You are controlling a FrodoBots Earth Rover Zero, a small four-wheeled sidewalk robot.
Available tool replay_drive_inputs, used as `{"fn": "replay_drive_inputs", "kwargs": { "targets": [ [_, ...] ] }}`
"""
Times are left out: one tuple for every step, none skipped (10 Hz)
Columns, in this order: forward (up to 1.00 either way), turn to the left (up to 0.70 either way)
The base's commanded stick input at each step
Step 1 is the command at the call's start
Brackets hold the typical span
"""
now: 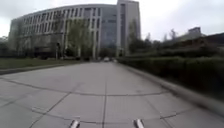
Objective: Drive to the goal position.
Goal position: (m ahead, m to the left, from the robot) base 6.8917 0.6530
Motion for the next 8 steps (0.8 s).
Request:
{"fn": "replay_drive_inputs", "kwargs": {
  "targets": [
    [0.85, 0.00],
    [0.85, 0.00],
    [0.85, 0.00],
    [0.85, 0.00],
    [0.85, 0.00],
    [0.85, 0.26],
    [0.85, 0.34],
    [0.85, 0.17]
  ]
}}
